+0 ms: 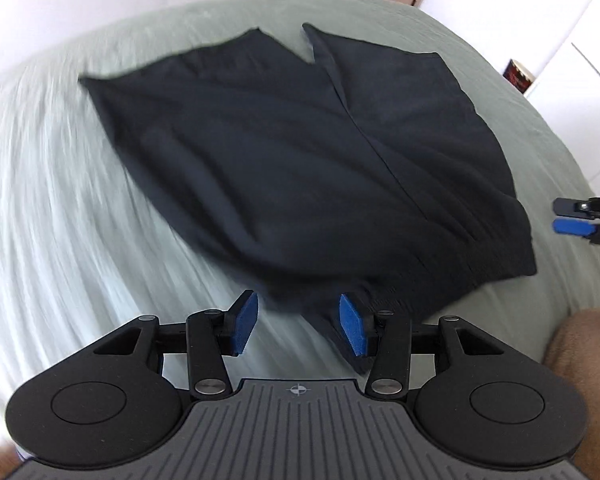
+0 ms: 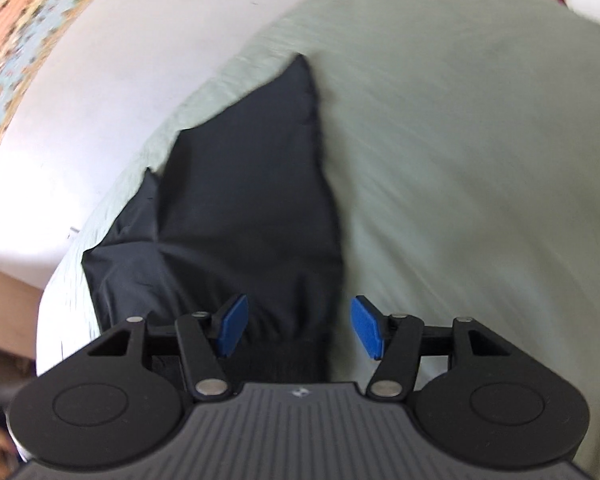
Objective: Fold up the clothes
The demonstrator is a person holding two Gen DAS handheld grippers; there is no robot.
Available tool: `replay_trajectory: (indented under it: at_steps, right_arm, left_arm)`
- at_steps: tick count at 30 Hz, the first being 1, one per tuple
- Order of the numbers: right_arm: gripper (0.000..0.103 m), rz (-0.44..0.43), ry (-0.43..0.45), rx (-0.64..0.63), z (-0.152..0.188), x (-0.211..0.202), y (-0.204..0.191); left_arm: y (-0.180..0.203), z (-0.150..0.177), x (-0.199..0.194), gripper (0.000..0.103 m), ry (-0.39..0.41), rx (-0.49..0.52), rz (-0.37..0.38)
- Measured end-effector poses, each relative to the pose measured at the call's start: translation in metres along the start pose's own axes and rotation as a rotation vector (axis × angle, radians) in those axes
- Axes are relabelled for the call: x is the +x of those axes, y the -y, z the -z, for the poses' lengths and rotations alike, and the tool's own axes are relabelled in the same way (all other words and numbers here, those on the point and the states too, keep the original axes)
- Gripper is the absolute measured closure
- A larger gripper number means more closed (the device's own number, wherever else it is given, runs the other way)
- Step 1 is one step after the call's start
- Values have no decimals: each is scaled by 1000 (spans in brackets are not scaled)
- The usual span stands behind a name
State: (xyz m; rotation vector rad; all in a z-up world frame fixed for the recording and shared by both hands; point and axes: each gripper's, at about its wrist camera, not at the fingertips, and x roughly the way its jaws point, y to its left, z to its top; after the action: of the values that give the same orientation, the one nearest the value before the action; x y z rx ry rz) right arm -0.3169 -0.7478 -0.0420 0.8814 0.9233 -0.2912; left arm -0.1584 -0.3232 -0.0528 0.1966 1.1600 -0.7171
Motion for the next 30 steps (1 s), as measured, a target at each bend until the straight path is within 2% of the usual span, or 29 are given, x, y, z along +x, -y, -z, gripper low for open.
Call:
replay_trajectory:
  at_steps: [5,9,11,14,16,20,26,30]
  right_arm:
    - [42,3,-58,-10,3,7,16]
    - [41,11,-67,-20,12,15,14]
    - [41,12,-65,-22,14,19,13]
    - [34,0,-62,-30,13,20,9]
    - [34,1,-64,-35,14,22,6]
    - [34,-3,-69,-49,16,23,-1]
    - [34,3,-55,-17,10,17,-4]
    - [34,29,-66,-21,8,23,-6]
  left_arm:
    - [16,5,3,56,29,29,-50]
    - [17,-6,-33,56,83,58,-70]
    - [11,-19,-50,55,106,74,-112]
    - [4,-37,-70,53,97,54,-124]
    - [8,-42,-71,52,73,55,-112]
    - [26,-37,-43,49,17,52,-114]
    - [32,-4,4,49,-55,-67,-37]
    - [31,14,23,49,-39,-97,-35]
